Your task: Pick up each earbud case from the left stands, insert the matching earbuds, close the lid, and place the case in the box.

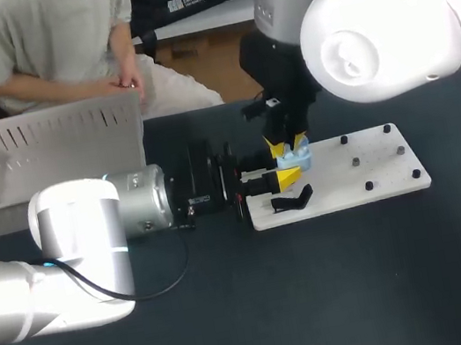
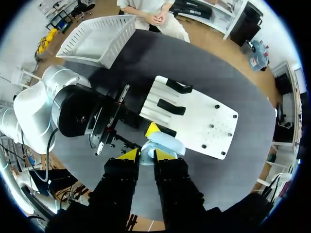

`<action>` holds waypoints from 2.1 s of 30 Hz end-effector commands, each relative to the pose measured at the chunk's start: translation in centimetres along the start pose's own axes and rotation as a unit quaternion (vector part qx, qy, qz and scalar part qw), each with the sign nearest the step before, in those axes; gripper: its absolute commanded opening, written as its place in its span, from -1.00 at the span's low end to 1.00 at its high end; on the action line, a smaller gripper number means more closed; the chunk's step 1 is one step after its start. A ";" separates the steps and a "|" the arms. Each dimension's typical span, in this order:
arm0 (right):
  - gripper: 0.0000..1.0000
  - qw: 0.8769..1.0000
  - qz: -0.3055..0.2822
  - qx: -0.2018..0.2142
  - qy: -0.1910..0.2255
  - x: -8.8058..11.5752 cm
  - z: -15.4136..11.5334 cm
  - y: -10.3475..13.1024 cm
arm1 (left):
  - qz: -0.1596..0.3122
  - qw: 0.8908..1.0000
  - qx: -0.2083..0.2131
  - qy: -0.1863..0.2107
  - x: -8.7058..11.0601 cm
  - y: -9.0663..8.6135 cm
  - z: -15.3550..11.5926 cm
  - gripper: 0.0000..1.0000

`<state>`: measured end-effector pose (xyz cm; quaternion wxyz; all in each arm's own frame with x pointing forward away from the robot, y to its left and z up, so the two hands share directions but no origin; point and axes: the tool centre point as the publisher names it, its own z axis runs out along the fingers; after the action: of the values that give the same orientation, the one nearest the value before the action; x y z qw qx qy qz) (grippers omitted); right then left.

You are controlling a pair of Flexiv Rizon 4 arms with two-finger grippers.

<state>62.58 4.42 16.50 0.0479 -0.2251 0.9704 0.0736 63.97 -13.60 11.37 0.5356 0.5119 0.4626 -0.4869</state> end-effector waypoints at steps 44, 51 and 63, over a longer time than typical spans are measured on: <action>1.00 0.995 0.079 0.004 -0.057 -1.8 -1.9 -2.6 | 0.001 1.000 -0.002 -0.001 0.0 -0.1 0.0 -1.00; 1.00 0.989 0.135 0.019 -0.058 -3.5 -0.8 -5.6 | 0.001 1.000 -0.002 -0.001 0.0 -0.1 0.0 -1.00; 1.00 0.986 0.163 0.020 -0.002 -1.7 1.1 -7.7 | 0.001 1.000 -0.002 -0.001 0.0 -0.1 0.0 -1.00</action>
<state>67.64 -1.52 14.42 0.0536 -0.0613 0.9948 0.0611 63.95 -13.59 11.38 0.5355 0.5119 0.4625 -0.4870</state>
